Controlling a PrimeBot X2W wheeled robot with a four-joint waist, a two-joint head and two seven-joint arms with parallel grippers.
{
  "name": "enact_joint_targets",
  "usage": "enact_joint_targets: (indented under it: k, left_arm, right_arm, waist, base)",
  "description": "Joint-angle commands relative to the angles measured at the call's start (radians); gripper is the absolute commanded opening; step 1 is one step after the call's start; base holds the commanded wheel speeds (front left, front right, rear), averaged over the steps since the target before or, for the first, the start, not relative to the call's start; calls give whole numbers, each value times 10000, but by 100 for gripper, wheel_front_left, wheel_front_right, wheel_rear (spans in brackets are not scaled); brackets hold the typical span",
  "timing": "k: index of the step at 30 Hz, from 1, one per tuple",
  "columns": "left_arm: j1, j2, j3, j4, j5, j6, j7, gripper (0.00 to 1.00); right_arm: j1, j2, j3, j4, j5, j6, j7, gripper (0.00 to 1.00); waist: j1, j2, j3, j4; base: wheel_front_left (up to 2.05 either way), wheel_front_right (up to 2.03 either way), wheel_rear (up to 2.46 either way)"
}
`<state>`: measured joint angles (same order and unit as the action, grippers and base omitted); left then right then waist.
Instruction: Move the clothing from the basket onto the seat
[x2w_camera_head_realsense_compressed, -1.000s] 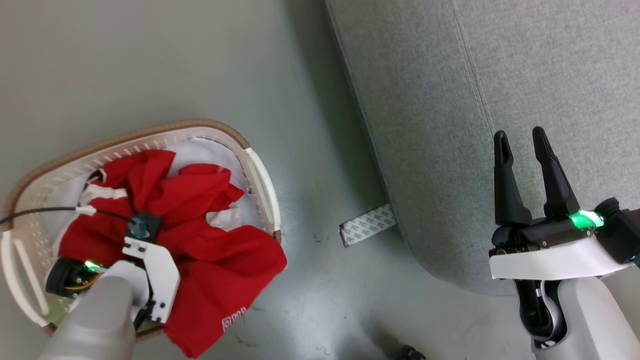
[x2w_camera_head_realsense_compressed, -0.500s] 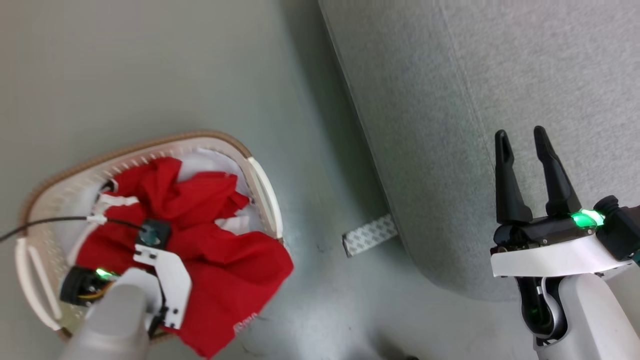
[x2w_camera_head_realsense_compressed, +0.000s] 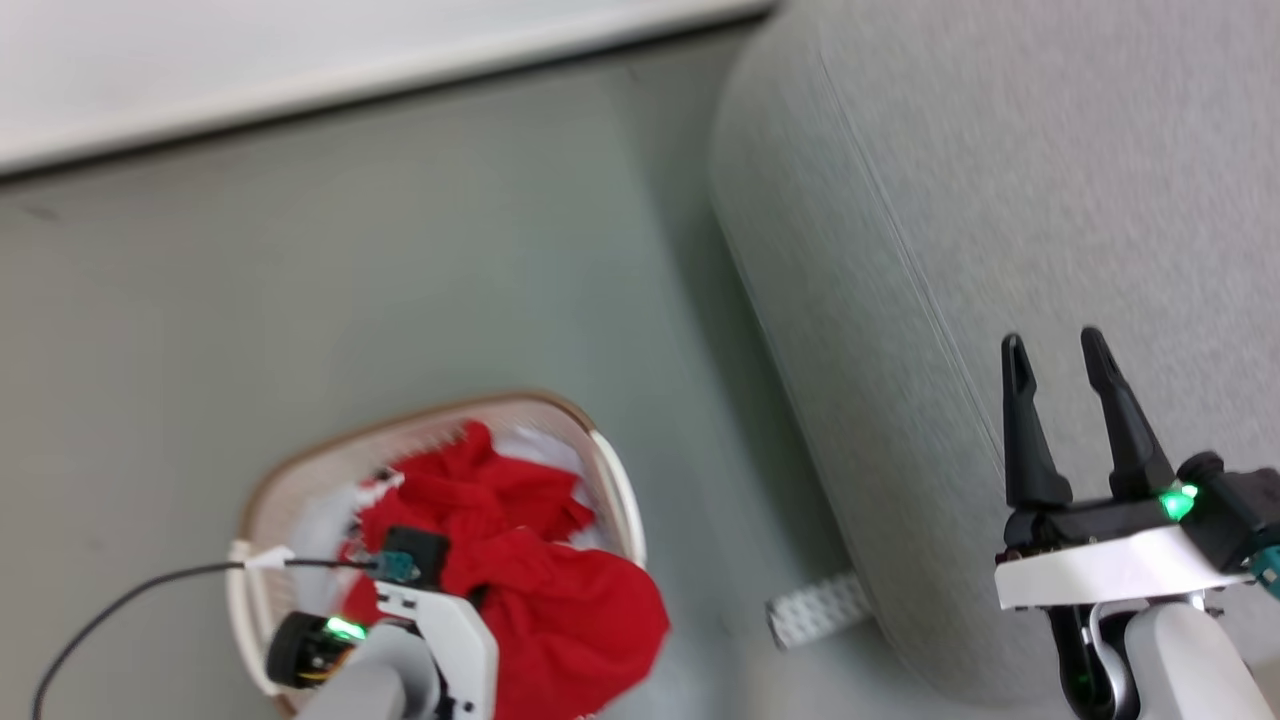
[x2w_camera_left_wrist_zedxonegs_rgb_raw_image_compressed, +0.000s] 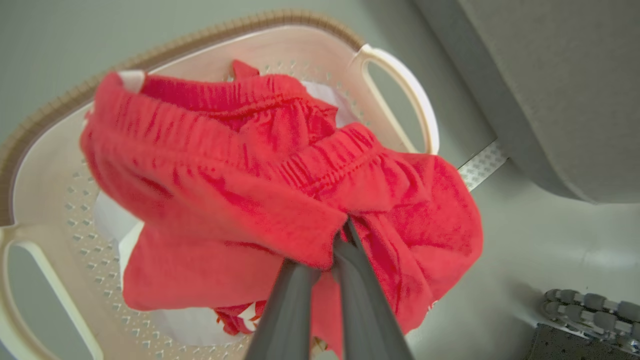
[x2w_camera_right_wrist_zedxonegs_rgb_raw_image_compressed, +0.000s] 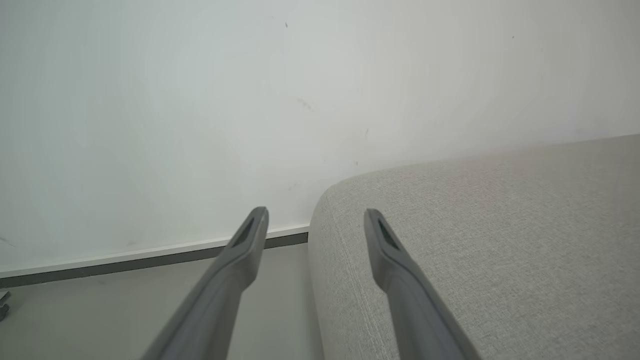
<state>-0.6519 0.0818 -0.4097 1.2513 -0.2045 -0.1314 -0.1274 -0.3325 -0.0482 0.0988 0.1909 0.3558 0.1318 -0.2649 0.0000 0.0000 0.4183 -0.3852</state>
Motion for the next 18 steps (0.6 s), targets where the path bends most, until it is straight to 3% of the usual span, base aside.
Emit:
enact_joint_targets:
  k: [1, 8, 18]
  left_arm:
    - [349, -89, -257, -289, -478, 19, -325, 0]
    - [956, -103, -1233, -1450, -1823, 18, -1016, 0]
    - [1190, 510, -1921, -3733, -3068, 19, -1367, 0]
  right_arm:
    - [262, -40, -60, 97, -210, -21, 7, 100]
    - [777, -44, -62, 348, -495, -21, 9, 100]
    - [1400, -37, 244, 587, -448, -21, 9, 100]
  waist:
    - [0, 0, -1331, 966]
    - [0, 0, -2521, 1767]
    - [0, 0, -3678, 2699]
  base:
    - [0, 0, 0]
    - [0, 0, 0]
    - [0, 0, 0]
